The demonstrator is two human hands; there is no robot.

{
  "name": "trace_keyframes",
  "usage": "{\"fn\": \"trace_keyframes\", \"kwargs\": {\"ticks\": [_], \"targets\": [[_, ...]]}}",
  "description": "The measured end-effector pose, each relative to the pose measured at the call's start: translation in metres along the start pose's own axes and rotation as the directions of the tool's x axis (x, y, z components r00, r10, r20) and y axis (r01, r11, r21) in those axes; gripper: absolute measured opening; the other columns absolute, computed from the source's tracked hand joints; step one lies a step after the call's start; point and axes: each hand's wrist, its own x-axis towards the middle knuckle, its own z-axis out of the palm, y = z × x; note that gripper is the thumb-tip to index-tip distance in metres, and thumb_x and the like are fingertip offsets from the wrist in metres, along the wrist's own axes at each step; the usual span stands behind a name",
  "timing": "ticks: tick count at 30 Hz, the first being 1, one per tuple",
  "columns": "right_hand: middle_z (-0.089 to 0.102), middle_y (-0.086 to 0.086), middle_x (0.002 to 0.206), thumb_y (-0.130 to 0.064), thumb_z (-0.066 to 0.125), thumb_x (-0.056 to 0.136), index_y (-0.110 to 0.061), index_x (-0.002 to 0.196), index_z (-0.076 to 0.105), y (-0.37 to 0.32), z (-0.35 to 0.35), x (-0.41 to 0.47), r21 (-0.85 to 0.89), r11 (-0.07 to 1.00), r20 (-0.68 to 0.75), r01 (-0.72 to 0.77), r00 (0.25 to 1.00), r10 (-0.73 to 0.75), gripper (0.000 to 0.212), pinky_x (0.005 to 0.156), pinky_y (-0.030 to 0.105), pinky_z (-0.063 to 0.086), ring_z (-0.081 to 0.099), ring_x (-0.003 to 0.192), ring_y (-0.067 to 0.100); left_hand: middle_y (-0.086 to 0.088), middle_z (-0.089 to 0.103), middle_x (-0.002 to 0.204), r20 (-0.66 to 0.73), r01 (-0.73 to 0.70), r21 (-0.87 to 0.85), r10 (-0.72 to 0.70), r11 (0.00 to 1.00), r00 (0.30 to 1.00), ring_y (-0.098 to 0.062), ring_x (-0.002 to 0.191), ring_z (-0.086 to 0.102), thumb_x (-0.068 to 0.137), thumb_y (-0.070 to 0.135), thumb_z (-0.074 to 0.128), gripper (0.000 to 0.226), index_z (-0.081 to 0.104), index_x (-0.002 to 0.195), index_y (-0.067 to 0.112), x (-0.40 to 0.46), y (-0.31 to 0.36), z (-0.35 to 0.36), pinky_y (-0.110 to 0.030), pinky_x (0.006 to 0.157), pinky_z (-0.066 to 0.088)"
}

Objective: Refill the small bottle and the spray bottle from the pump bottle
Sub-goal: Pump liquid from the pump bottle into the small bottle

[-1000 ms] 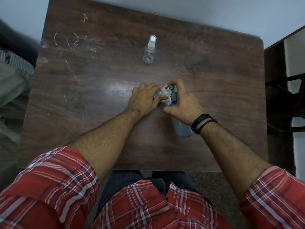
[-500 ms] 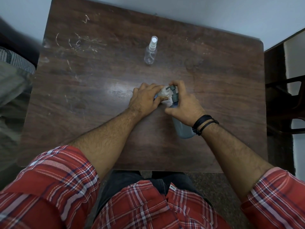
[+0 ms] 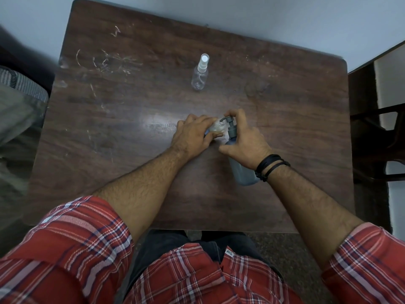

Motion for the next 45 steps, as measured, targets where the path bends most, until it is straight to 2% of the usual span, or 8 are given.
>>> {"fn": "trace_keyframes", "kwargs": {"ticks": [4, 11, 15, 23, 27, 36, 41, 45], "targets": [[0.058, -0.011, 0.088, -0.020, 0.075, 0.071, -0.028, 0.130, 0.038, 0.0013, -0.0003, -0.0011, -0.009, 1.000, 0.000, -0.005, 1.000, 0.005, 0.070, 0.058, 0.018, 0.039, 0.055, 0.070, 0.003, 0.012, 0.055, 0.137, 0.011, 0.003, -0.002, -0.003, 1.000, 1.000, -0.020, 0.119, 0.045, 0.098, 0.050, 0.050, 0.048, 0.048, 0.143, 0.033, -0.0003, 0.0012, -0.0004, -0.042, 0.096, 0.033], [0.057, -0.012, 0.084, -0.020, 0.075, 0.073, -0.027, 0.115, 0.037, 0.0033, 0.0000, -0.0012, -0.010, 1.000, 0.009, 0.008, 1.000, -0.008, 0.058, 0.057, 0.022, 0.039, 0.057, 0.070, 0.004, 0.013, 0.056, 0.135, 0.002, -0.007, -0.004, 0.007, 1.000, 1.000, -0.020, 0.119, 0.045, 0.098, 0.052, 0.050, 0.046, 0.049, 0.140, 0.035, -0.0008, 0.0015, -0.0006, -0.042, 0.095, 0.033], [0.059, -0.009, 0.089, -0.021, 0.076, 0.072, -0.025, 0.125, 0.039, 0.0018, -0.0005, 0.0008, -0.026, 1.000, -0.003, 0.007, 1.000, -0.007, 0.064, 0.056, 0.017, 0.036, 0.053, 0.069, -0.002, 0.012, 0.056, 0.136, 0.002, -0.001, 0.000, 0.001, 1.000, 1.000, -0.020, 0.119, 0.045, 0.098, 0.049, 0.050, 0.047, 0.049, 0.142, 0.034, 0.0001, 0.0015, -0.0006, -0.041, 0.095, 0.032], [0.062, -0.005, 0.092, -0.021, 0.075, 0.072, -0.027, 0.124, 0.038, 0.0036, 0.0041, 0.0002, -0.048, 0.999, 0.008, 0.002, 1.000, -0.002, 0.065, 0.065, 0.028, 0.045, 0.061, 0.075, 0.018, 0.011, 0.055, 0.137, -0.001, -0.006, 0.008, 0.006, 1.000, 1.000, -0.021, 0.119, 0.045, 0.099, 0.043, 0.052, 0.046, 0.048, 0.143, 0.032, -0.0006, 0.0022, -0.0013, -0.038, 0.092, 0.030], [0.059, -0.009, 0.086, -0.023, 0.075, 0.072, -0.025, 0.118, 0.038, 0.0012, 0.0035, 0.0036, -0.049, 0.999, 0.009, -0.002, 1.000, 0.003, 0.059, 0.060, 0.026, 0.040, 0.059, 0.071, 0.015, 0.012, 0.055, 0.137, 0.002, -0.001, 0.008, 0.001, 1.000, 1.000, -0.020, 0.119, 0.045, 0.099, 0.043, 0.052, 0.046, 0.048, 0.143, 0.033, -0.0007, 0.0021, -0.0018, -0.039, 0.093, 0.030], [0.060, -0.009, 0.091, -0.021, 0.075, 0.072, -0.028, 0.127, 0.038, 0.0025, 0.0039, 0.0006, -0.045, 0.999, 0.008, -0.007, 1.000, 0.008, 0.067, 0.057, 0.017, 0.037, 0.056, 0.070, 0.009, 0.010, 0.056, 0.135, 0.005, 0.001, 0.004, -0.001, 1.000, 1.000, -0.020, 0.118, 0.045, 0.099, 0.047, 0.050, 0.046, 0.048, 0.143, 0.033, -0.0011, 0.0032, -0.0024, -0.041, 0.094, 0.033], [0.062, -0.006, 0.091, -0.023, 0.075, 0.073, -0.027, 0.118, 0.037, 0.0021, 0.0038, 0.0016, -0.033, 0.999, 0.008, -0.008, 1.000, 0.008, 0.058, 0.057, 0.021, 0.039, 0.060, 0.073, 0.014, 0.012, 0.057, 0.134, -0.002, -0.004, -0.002, 0.004, 1.000, 1.000, -0.019, 0.117, 0.046, 0.098, 0.050, 0.050, 0.045, 0.049, 0.141, 0.034, -0.0011, 0.0023, -0.0018, -0.039, 0.092, 0.031], [0.061, -0.007, 0.092, -0.023, 0.075, 0.073, -0.026, 0.124, 0.037, 0.0010, 0.0027, 0.0027, -0.039, 0.999, 0.001, -0.010, 1.000, 0.010, 0.064, 0.056, 0.016, 0.037, 0.055, 0.069, 0.005, 0.012, 0.057, 0.133, -0.008, -0.003, -0.002, 0.003, 1.000, 1.000, -0.020, 0.116, 0.046, 0.098, 0.048, 0.051, 0.046, 0.049, 0.141, 0.033, -0.0010, 0.0022, -0.0012, -0.039, 0.092, 0.032]]}}
